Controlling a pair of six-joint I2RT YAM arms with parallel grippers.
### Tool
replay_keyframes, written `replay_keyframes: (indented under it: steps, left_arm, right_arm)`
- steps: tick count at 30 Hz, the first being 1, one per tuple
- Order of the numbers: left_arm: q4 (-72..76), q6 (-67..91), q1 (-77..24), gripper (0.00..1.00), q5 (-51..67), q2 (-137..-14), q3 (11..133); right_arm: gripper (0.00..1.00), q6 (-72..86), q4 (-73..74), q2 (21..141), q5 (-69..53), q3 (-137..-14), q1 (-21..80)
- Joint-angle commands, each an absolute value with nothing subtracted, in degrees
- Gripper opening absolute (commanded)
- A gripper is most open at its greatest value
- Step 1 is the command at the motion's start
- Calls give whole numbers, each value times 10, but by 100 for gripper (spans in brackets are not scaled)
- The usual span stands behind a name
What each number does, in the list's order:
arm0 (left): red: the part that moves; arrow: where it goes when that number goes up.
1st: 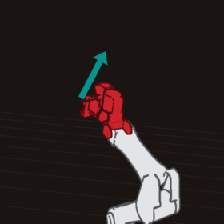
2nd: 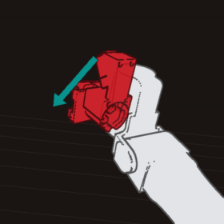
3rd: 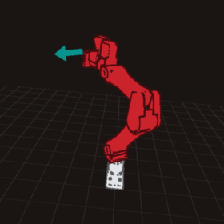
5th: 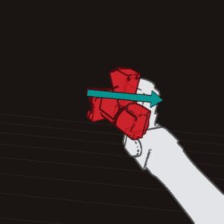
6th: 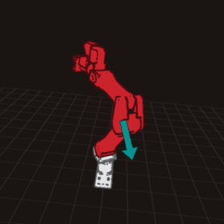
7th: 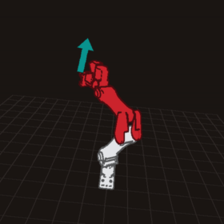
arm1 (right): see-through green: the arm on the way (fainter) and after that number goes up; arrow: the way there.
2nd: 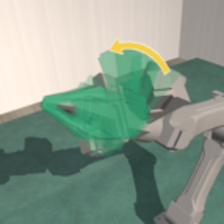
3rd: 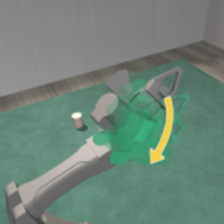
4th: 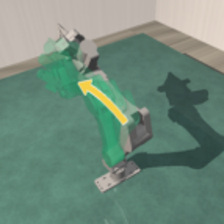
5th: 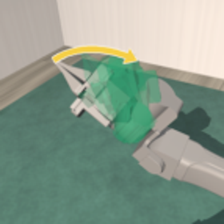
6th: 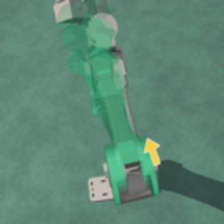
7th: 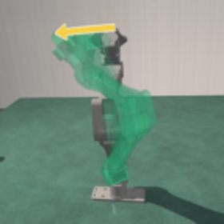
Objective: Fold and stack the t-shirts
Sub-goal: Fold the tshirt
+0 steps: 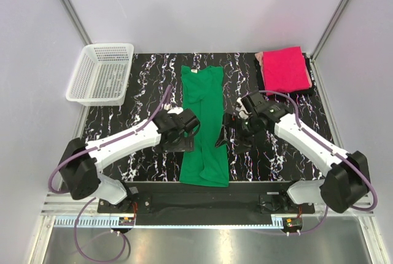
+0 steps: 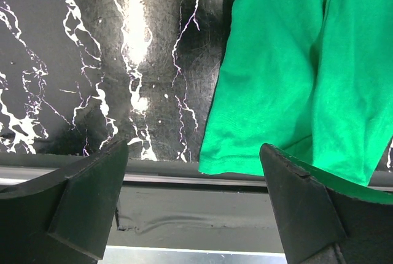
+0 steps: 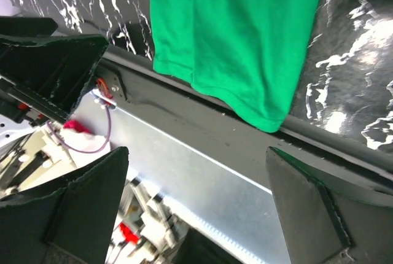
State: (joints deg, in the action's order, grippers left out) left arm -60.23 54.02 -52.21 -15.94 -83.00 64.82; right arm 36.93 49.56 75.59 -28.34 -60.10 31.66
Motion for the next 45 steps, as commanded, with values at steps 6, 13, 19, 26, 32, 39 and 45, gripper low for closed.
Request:
replay_keyframes:
  steps: [6,13,19,26,32,39,45]
  left_arm:
    - [-573,549,-502,99,-149,-762,604]
    - [-504,530,-499,99,-71,-719,531]
    - [-478,535,-452,99,-4,-657,464]
    - [-423,549,-435,99,83,-675,422]
    - [-431,473,-412,99,29,-760,547]
    - [-461,414,-370,62,47,-949,799]
    - [-582,379,-301,0,87,-1169,1141]
  right_arm:
    - [100,369,437,681,-372,-549,266]
    - [100,335,475,678,-222,-511,266]
    - [100,345,480,648,-229,-451,266]
    - [98,349,435,629,-258,-396,266]
    - [94,271,439,761,-183,-554,266]
    - [0,241,510,1004,-174,-867,259]
    - [0,208,541,1150,-176,-1067,239]
